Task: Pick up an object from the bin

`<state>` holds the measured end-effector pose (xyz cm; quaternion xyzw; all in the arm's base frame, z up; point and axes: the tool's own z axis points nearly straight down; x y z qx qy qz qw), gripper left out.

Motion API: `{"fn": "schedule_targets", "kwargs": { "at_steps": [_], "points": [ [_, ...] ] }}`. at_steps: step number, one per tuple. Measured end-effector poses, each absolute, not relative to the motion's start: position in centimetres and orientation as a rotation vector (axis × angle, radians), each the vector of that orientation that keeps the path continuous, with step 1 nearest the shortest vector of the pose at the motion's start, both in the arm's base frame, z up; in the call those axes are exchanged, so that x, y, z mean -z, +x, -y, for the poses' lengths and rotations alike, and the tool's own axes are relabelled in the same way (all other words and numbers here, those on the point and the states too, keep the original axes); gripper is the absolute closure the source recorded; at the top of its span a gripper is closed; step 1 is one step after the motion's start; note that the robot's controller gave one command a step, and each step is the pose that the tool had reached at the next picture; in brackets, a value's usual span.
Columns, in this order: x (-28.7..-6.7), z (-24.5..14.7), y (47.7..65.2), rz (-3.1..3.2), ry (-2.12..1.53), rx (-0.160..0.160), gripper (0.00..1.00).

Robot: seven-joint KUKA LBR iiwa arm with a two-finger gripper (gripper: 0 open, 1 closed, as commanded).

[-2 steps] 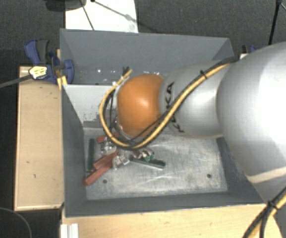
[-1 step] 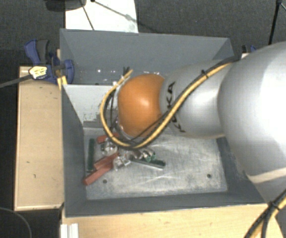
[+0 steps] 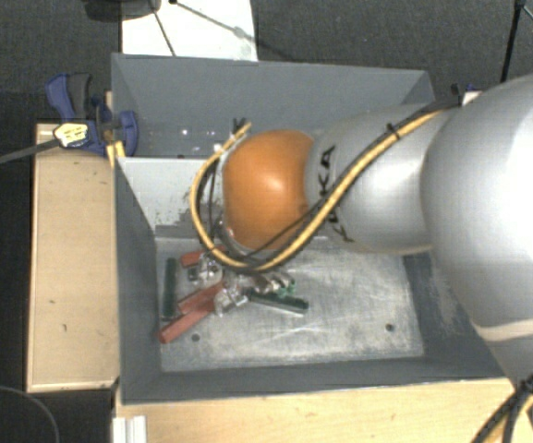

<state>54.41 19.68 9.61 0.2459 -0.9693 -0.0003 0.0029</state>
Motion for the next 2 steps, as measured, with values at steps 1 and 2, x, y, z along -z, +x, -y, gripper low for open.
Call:
{"fn": "schedule_targets", "kwargs": {
  "at_steps": [1,2],
  "points": [
    [-11.33,-19.78,54.7,3.05,0.771,0.002,1.0],
    [-12.04,-19.8,54.76,3.052,0.771,0.002,1.0]
  ]
}}
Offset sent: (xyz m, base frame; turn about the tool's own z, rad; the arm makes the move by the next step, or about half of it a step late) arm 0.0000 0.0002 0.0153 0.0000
